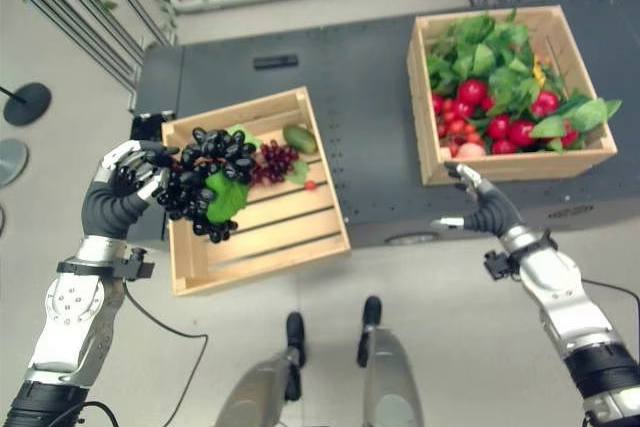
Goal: Pick up the fruits from the basket on one side to the basket on the other side
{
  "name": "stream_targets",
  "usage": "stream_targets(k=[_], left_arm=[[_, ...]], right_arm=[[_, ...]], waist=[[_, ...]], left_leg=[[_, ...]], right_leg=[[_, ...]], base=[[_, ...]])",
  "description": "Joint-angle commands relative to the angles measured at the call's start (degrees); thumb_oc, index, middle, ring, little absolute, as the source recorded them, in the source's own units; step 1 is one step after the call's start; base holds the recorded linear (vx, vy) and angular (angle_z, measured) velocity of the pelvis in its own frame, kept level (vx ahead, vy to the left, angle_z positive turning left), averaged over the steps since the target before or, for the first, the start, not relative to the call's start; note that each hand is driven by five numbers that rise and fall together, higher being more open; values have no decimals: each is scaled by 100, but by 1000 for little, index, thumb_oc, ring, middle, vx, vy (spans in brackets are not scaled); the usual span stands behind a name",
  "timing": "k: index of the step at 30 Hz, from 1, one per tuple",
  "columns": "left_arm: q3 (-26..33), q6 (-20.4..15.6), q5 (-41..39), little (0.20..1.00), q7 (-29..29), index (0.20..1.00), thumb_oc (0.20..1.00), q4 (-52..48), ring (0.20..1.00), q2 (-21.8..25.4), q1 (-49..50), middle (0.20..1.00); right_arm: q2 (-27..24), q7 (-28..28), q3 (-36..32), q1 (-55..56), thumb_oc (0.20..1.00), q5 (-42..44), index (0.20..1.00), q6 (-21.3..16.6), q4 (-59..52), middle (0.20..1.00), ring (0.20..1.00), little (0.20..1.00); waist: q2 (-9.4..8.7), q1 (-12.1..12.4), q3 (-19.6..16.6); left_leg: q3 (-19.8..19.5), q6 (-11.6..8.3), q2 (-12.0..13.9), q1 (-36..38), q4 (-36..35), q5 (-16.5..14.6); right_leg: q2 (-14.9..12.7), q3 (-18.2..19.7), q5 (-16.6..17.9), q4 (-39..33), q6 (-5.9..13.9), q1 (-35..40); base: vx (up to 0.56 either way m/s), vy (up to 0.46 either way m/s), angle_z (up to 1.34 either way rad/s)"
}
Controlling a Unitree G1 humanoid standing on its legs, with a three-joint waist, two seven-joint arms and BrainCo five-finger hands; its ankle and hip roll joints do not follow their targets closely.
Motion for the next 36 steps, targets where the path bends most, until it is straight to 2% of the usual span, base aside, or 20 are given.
stream_targets(k=[1, 8, 14, 18, 21, 24, 36], left_arm=[[89, -350, -355, 200, -60, 200, 200, -441, 200, 182, -15, 200], [165, -344, -339, 200, -87, 200, 200, -528, 200, 73, 49, 200], [129, -347, -371, 200, -138, 200, 200, -549, 200, -13, 70, 200], [70, -331, -401, 200, -228, 200, 200, -649, 200, -22, 38, 200], [-52, -320, -458, 200, -273, 200, 200, -654, 200, -20, -34, 200], [-130, -316, -508, 200, -291, 200, 200, -676, 200, 6, -83, 200], [-489, -328, -628, 200, -328, 200, 200, -726, 200, -80, -305, 200]], right_arm=[[-15, 41, 279, -166, 1000, 20, 1000, -208, -406, 1000, 1000, 1000], [132, 231, 322, -334, 1000, 155, 1000, -227, -911, 1000, 1000, 1000], [351, 330, 505, -403, 1000, 289, 1000, -202, -891, 1000, 1000, 1000], [482, 487, 878, -624, 1000, 301, 1000, -158, -944, 1000, 1000, 1000], [676, 877, 1330, -891, 1000, 886, 1000, -31, -1069, 1000, 1000, 1000], [730, 992, 1710, -1180, 1000, 1012, 1000, 40, -1142, 1000, 1000, 1000], [1628, 1028, 2701, -1943, 1000, 1310, 1000, 149, -858, 1000, 1000, 1000]], waist=[[-196, 40, -247], [-139, 53, -368], [-136, 65, -461], [-115, 84, -489], [-107, 103, -502], [-87, 130, -504], [-10, 191, -488]], left_leg=[[123, 272, -380, 48, 117, -384], [142, 313, -386, 4, 121, -398], [138, 331, -386, -79, 149, -415], [140, 335, -387, -119, 158, -415], [137, 334, -389, -140, 174, -415], [145, 335, -391, -145, 173, -410], [182, 338, -392, -191, 237, -418]], right_leg=[[22, 63, 49, -376, 604, 346], [48, 111, 35, -364, 598, 261], [55, 136, 24, -320, 583, 150], [52, 156, 14, -296, 573, 108], [58, 193, 13, -279, 555, 86], [55, 210, 13, -266, 545, 66], [68, 266, 26, -252, 509, 21]], base=[[14, 10, 5], [0, 0, 0], [0, 0, 0], [0, 0, 0], [0, 0, 0], [-1, -1, -1], [0, 0, 0]])
